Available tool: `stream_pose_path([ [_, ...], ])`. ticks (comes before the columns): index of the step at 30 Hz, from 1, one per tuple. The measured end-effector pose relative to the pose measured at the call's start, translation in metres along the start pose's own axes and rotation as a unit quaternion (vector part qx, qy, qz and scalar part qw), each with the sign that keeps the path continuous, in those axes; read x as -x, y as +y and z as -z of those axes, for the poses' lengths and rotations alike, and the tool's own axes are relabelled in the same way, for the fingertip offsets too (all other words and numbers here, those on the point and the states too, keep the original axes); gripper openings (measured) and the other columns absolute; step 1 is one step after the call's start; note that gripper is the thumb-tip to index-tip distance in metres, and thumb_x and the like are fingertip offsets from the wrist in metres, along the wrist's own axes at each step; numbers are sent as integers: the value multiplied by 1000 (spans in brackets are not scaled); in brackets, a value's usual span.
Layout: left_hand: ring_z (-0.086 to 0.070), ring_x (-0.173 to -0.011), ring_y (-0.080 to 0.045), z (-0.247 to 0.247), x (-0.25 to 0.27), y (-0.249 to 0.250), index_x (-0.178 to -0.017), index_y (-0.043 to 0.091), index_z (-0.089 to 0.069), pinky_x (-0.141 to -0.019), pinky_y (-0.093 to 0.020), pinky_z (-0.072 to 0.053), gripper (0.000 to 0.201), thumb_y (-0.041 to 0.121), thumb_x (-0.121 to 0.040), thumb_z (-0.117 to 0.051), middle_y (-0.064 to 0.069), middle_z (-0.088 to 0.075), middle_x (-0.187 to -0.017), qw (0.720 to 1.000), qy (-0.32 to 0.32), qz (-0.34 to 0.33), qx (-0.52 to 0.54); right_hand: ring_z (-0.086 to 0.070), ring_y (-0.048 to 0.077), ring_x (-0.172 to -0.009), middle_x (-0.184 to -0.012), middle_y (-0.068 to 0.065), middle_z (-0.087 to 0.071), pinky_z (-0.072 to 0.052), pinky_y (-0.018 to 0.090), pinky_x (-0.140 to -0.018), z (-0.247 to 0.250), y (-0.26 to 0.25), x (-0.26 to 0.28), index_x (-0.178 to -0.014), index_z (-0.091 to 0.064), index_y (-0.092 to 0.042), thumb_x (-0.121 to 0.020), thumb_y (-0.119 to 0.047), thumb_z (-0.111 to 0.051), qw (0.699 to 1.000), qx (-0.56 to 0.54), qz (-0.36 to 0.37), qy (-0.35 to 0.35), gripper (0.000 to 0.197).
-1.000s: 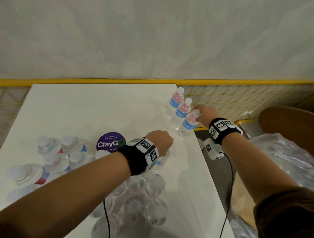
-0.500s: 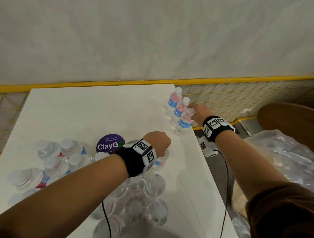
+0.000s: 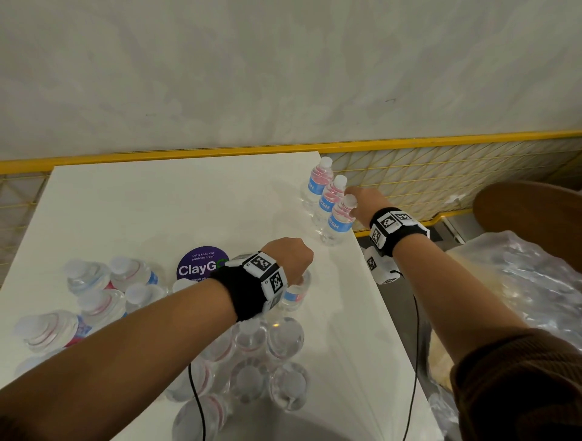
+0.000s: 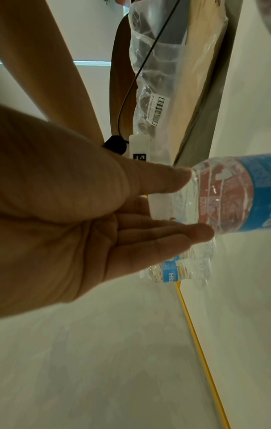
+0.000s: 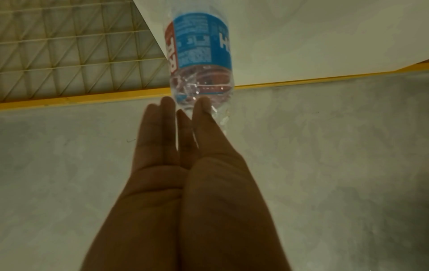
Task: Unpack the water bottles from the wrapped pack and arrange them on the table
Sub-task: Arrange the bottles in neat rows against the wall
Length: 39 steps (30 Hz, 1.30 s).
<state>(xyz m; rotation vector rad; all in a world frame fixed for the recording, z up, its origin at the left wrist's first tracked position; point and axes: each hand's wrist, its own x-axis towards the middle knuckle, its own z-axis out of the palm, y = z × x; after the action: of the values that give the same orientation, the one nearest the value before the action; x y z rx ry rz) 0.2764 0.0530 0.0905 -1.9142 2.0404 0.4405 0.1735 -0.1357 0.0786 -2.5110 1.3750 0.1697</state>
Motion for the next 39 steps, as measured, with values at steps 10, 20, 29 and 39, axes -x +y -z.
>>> stream_pose_path([
  [10, -49, -121, -17, 16, 40, -50, -138, 23, -42, -90, -23, -36, 63, 47, -84, -64, 2, -49, -136, 985, -68, 54, 151, -61, 18, -86, -112, 4, -58, -51, 33, -85, -31, -56, 107, -122, -55, -21, -85, -32, -66, 971, -155, 178, -48, 40],
  [20, -48, -126, -21, -25, 58, -71, -141, 30, -40, -91, -26, -42, 57, 45, -89, -58, 1, -43, -142, 975, -178, 81, 109, -55, 29, -102, -108, 11, -64, -41, 29, -82, -63, -50, 115, -117, -58, -20, -82, -14, -65, 988, -86, 111, -67, 36],
  [29, -57, -96, -20, -28, 43, -72, -135, 21, -50, -53, -18, -49, 61, 25, -79, -74, -3, -45, -138, 956, -224, 106, 158, -58, 26, -99, -112, 10, -64, -40, 26, -79, -39, 23, 84, -121, -55, -23, -75, -2, -71, 994, -109, -5, -22, 54],
  [39, -60, -103, -26, -37, 27, -73, -133, 22, -50, -66, -30, -58, 56, 20, -81, -70, -3, -48, -133, 953, -175, 128, 213, -61, 25, -102, -118, 5, -62, -52, 40, -90, -89, 42, 80, -129, -42, -22, -71, -19, -79, 909, -376, -155, 97, 69],
])
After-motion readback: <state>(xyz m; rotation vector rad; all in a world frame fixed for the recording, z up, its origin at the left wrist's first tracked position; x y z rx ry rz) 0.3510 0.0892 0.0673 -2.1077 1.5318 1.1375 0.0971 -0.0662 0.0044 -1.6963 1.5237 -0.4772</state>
